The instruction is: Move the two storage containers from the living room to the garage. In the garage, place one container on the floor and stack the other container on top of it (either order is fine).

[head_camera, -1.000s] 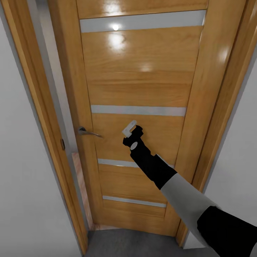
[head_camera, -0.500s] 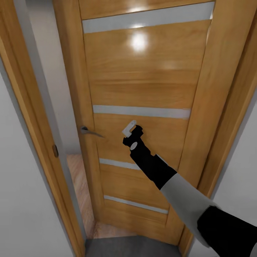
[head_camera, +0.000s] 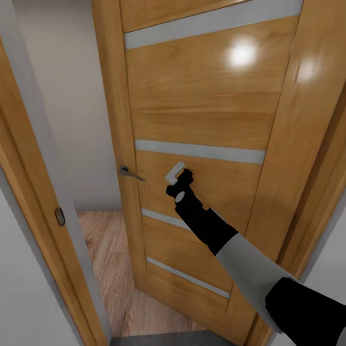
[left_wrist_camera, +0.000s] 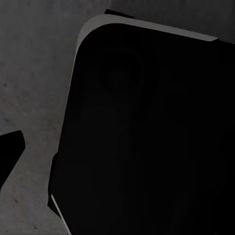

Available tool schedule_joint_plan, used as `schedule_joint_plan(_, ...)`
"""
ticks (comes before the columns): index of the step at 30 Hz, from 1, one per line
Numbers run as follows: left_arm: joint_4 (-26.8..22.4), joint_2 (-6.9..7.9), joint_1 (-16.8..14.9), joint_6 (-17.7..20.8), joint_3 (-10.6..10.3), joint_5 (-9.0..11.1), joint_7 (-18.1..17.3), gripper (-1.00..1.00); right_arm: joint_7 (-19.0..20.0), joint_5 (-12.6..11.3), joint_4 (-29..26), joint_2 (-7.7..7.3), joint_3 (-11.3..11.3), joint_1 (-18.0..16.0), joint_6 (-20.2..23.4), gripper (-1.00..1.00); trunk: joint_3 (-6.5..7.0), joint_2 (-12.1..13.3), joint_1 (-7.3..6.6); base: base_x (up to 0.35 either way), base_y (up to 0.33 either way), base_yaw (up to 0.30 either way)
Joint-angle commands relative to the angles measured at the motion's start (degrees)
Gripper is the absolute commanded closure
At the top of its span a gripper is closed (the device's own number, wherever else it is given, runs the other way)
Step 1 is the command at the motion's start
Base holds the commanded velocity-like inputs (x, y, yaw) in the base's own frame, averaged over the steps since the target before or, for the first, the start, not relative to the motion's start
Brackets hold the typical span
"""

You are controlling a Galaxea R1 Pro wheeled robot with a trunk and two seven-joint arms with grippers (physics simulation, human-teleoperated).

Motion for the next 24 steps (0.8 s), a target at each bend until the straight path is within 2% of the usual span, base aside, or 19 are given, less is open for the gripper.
schedule_joint_plan(1, -0.06, 0.01, 0.02, -0.09, 0.01, 0.25, 0.03, -1.0, -0.88, 0.29, 0.07, 0.0, 0.08, -0.06, 0.58, -1.0, -0.05, -0.02, 0.01, 0.021, 0.0, 0.0)
schedule_joint_plan(9, -0.06, 0.03, 0.02, -0.09, 0.04, 0.25, 0.03, -1.0, -2.86, 0.15, 0.24, 0.0, -0.03, -0.08, 4.86, -1.0, -0.05, -0.02, 0.01, 0.004, 0.0, 0.0)
schedule_joint_plan(15, -0.06, 0.03, 0.02, -0.09, 0.09, 0.25, 0.03, -1.0, -4.74, 0.11, 4.14, 0.0, -0.06, -0.52, 7.54, -1.0, -0.05, -0.02, 0.01, 0.0, 0.0, 0.0)
schedule_joint_plan(24, -0.06, -0.12, 0.02, -0.09, 0.09, 0.25, 0.03, -1.0, -5.4, -0.47, 10.95, 0.0, -0.42, -6.39, 7.14, -1.0, -0.05, -0.02, 0.01, 0.0, 0.0, 0.0)
